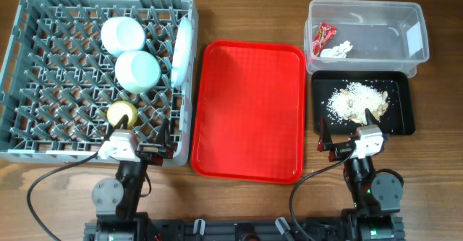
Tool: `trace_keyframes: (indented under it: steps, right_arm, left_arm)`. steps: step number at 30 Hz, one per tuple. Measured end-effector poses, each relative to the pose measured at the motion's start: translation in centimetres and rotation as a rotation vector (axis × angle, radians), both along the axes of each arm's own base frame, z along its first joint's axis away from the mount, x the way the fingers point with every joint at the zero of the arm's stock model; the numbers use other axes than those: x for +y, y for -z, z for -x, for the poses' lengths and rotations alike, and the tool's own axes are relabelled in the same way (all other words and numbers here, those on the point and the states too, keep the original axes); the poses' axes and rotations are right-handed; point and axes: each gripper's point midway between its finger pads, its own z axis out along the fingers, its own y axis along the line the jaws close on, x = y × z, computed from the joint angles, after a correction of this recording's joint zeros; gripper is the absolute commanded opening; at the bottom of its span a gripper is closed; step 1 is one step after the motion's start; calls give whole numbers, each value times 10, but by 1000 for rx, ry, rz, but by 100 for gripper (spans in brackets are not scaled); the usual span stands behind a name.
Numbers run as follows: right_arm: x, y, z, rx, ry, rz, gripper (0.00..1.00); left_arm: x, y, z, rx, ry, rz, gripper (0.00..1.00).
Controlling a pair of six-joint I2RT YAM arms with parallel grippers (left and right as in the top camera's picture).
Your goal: Sort waste into correct bins and load items into the dishwasher rack
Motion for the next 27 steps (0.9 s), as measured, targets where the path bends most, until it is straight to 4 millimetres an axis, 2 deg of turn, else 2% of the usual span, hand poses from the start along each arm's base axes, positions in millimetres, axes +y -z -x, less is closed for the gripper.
trace_keyframes:
  steps: [27]
  right_arm:
    - [0, 0, 0, 0, 0, 0, 100]
  left_arm:
    - [0, 2, 0, 4, 2, -21, 100]
